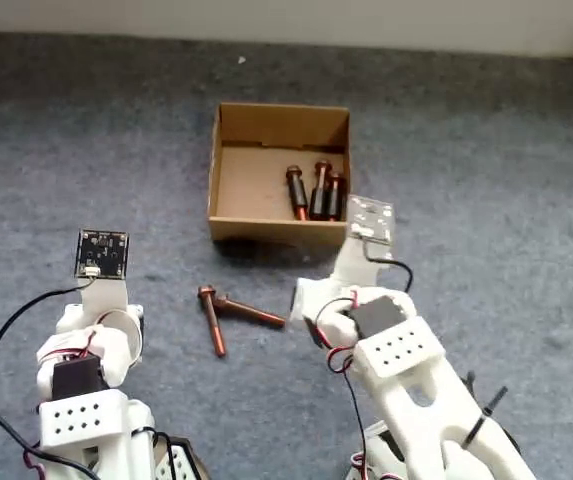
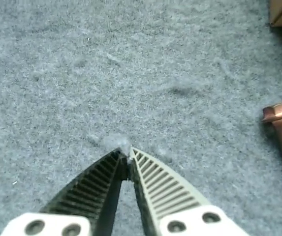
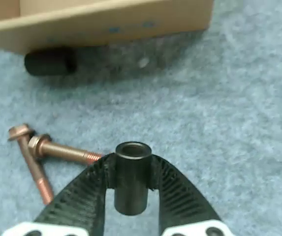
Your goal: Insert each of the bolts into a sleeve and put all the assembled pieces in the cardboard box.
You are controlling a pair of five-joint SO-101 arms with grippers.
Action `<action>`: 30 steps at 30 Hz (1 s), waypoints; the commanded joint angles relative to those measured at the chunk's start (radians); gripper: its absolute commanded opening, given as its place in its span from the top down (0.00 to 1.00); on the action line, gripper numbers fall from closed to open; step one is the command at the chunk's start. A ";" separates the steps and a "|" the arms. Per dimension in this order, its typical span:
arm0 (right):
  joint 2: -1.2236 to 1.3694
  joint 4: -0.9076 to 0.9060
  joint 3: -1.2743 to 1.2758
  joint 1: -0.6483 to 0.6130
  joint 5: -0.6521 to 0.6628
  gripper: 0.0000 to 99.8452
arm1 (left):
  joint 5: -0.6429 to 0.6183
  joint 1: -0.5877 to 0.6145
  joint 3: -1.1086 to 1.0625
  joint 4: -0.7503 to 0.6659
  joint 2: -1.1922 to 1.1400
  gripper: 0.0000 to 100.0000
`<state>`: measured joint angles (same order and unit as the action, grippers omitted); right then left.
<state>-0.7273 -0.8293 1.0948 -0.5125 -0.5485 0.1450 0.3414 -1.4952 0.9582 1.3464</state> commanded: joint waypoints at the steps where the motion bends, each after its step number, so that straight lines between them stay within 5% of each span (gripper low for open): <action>1: -0.056 0.166 0.090 0.082 -0.008 1.00 | 0.003 -0.036 0.071 -0.006 -0.002 0.99; 11: -0.059 0.231 0.168 0.157 -0.074 1.00 | 0.029 -0.199 0.351 0.270 -0.004 0.99; 22: -0.059 0.231 0.168 0.170 -0.074 1.00 | -0.049 -0.369 0.479 0.258 -0.452 0.89; 30: -0.059 0.231 0.171 0.170 -0.074 1.00 | -0.160 -0.461 0.604 0.084 -0.900 0.89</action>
<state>-0.7580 -0.6176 1.2697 -0.3544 -0.6099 0.0269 -0.0944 -0.9705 1.1193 0.6345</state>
